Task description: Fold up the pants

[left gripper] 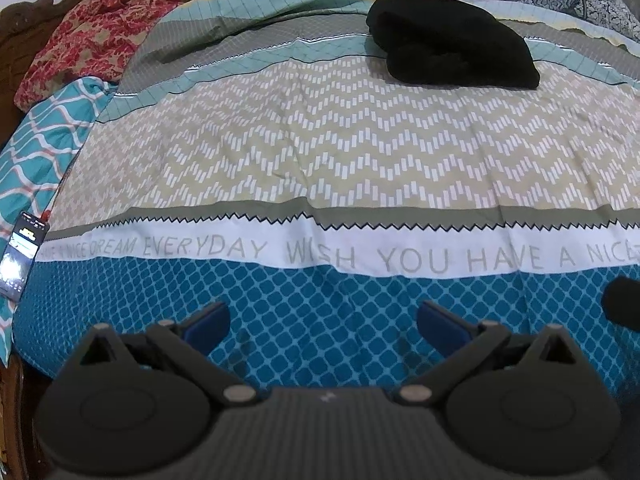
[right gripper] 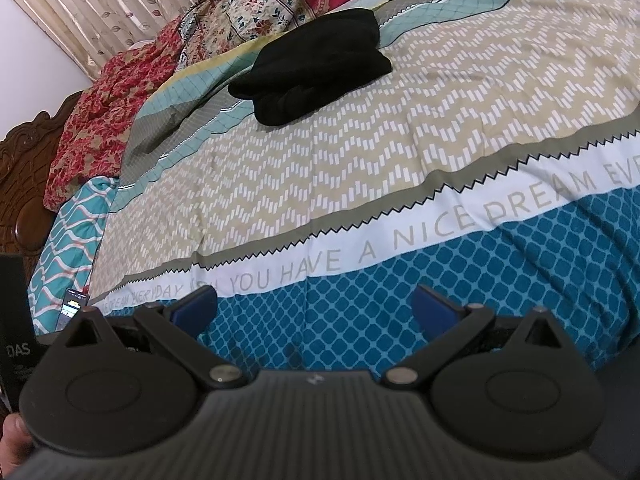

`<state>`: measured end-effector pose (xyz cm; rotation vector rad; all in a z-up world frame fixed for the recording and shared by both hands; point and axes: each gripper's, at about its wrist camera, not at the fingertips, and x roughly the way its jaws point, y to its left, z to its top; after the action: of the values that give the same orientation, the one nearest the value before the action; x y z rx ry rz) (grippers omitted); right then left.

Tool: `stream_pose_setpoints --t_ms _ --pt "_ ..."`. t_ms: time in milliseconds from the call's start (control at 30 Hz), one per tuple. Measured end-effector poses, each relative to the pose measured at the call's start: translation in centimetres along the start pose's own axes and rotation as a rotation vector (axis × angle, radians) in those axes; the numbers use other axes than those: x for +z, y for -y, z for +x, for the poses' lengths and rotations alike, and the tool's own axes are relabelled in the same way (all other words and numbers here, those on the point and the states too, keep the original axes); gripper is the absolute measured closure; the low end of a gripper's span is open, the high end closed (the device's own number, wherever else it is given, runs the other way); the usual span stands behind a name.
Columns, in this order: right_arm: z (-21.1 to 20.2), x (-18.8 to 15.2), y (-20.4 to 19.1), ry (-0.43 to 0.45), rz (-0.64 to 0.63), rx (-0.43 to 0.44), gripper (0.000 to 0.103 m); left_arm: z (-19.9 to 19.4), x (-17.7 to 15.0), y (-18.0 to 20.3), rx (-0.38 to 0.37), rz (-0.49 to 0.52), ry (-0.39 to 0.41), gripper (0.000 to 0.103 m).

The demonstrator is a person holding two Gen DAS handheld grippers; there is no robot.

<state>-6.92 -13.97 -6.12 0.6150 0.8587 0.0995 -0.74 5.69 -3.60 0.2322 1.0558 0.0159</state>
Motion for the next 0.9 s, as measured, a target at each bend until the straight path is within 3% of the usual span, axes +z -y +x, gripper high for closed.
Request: stream_pose_setpoints --t_ms 900 --pt "-0.4 0.2 -0.1 0.027 0.005 -0.015 0.000 -2.6 0.7 1.0 -0.014 0.045 0.079 0.000"
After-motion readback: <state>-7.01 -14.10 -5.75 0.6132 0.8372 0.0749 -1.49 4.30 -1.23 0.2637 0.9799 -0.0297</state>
